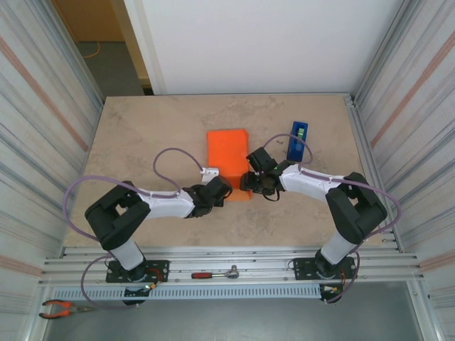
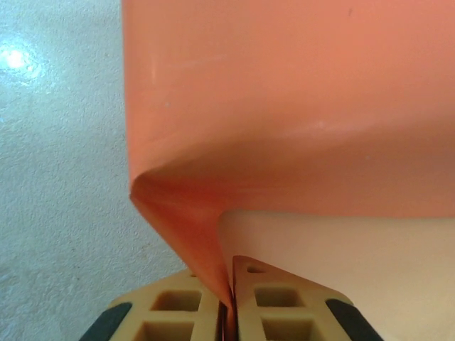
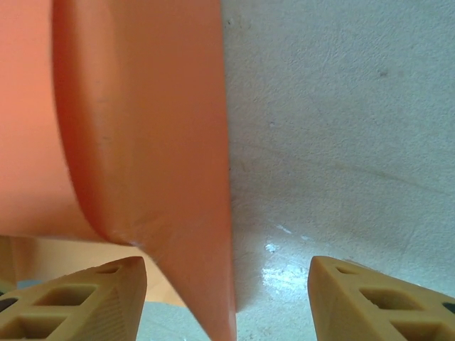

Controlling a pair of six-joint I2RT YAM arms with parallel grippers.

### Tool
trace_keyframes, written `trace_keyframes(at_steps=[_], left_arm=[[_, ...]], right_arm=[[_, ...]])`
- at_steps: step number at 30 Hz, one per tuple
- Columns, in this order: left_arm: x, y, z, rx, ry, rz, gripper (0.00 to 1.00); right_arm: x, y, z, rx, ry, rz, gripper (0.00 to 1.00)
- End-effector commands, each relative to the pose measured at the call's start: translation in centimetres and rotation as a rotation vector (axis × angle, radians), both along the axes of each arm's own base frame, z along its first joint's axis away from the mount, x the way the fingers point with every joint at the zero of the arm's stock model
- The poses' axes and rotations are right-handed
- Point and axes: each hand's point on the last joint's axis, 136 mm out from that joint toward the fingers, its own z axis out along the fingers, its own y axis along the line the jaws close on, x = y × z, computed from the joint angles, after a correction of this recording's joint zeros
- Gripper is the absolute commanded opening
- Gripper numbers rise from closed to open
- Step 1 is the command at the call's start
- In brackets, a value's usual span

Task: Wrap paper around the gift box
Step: Fold the third fold of the wrapping paper on the gift box.

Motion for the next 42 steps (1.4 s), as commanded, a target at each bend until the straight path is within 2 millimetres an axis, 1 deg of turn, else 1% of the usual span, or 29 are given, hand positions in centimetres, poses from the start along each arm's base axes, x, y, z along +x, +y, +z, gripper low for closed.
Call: trace_keyframes(at_steps=[1,9,16,18,25,29,34,39,41,42], left_arm=[[0.3,-0.6,0.4,-0.002,-0.016,0.007,0.13],[0.2,-0.8,0.4,-0.003,-0.017,0.002,0.12],[0.2,-1.1,0.4,-0.003,-0.017,-0.002,0.12],[0.2,-1.2,0.4,-0.006,-0.016,-0.005,0.12],[0.2,-1.4,0.3,-0.004,-0.014,-0.01,0.12],[0.2,-1.4,0.3,-0.005,-0.015,-0.01,0.12],[0.1,-1.4,0.2,-0.006,-0.012,-0.009,0.12],[0.1,-1.5,0.1,-0.006,-0.01,-0.012,0.12],[0.1,-1.6,0.1,-0.005,-0.01,-0.013,0.12],[0.1,-1.6,0.1,-0.007,-0.011,-0.013,0.11]], right_arm=[[0.7,0.0,0.0,-0.022,-0.01,-0.01,0.58],[1.5,-0.2,-1.2,-0.082,0.01,-0.023,0.45],[1.2,-0.6,-2.5,-0.14,0.041,-0.035,0.34],[1.1,-0.6,-2.7,-0.151,0.044,-0.033,0.33],[0.8,-0.3,-2.9,-0.173,0.045,-0.028,0.3],[0.6,-0.2,-2.7,-0.171,0.047,-0.026,0.26],[0.4,-0.3,-2.8,-0.176,0.052,-0.021,0.18],[0.3,-0.2,-3.1,-0.177,0.062,-0.023,0.04],[0.2,-0.1,-3.1,-0.177,0.065,-0.024,0.03],[0.2,-0.2,-3.1,-0.176,0.065,-0.024,0.04]])
